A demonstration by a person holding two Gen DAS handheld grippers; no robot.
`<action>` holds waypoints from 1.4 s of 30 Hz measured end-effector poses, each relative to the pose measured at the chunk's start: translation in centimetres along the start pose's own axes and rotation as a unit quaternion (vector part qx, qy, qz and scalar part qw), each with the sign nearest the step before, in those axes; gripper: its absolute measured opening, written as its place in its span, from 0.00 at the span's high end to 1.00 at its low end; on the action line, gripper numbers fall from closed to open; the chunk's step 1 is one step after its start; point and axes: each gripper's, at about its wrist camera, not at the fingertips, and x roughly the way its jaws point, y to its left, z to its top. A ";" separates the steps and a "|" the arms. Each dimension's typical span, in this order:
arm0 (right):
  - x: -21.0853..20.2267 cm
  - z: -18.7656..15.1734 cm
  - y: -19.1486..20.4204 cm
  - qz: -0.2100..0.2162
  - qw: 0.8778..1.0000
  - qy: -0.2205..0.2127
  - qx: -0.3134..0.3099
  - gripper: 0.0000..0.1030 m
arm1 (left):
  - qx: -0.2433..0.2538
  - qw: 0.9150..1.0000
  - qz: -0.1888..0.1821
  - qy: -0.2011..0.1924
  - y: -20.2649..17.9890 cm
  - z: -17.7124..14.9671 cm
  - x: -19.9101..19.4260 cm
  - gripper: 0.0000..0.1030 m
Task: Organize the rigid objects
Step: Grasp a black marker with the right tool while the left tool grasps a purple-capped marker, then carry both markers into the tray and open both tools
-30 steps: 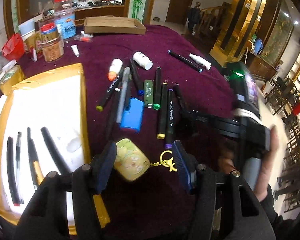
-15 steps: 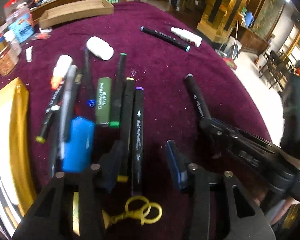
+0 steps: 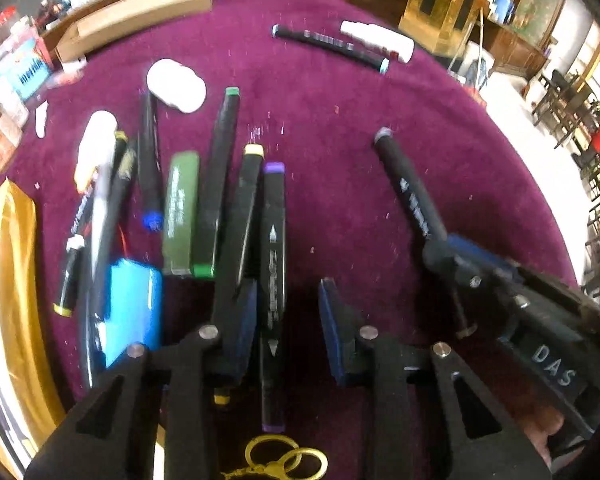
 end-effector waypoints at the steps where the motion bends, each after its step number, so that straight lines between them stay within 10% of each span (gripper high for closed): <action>1: 0.0 0.0 0.0 0.000 1.000 0.000 0.000 0.87 | 0.001 1.000 0.003 -0.001 -0.1 -0.1 0.0 0.81; 12: -0.6 -0.4 0.7 -0.003 1.000 -0.012 -0.018 0.87 | -0.054 0.995 -0.050 -0.063 1.5 -2.1 -4.6 0.89; 18: -4.3 -3.1 6.7 0.091 0.992 -0.026 -0.082 0.87 | -0.135 0.978 -0.098 -0.124 6.8 -6.8 -13.2 0.88; 23: -4.5 -5.3 14.6 0.171 0.974 0.000 -0.151 0.87 | -0.211 0.964 -0.047 -0.157 13.7 -12.0 -17.4 0.88; 32: 2.0 -10.8 26.1 0.163 0.949 0.105 -0.247 0.87 | -0.339 0.934 0.013 -0.109 24.1 -20.0 -15.6 0.88; 42: 6.7 -13.9 29.7 0.102 0.939 0.151 -0.292 0.87 | -0.349 0.936 0.000 -0.053 25.4 -20.5 -11.4 0.88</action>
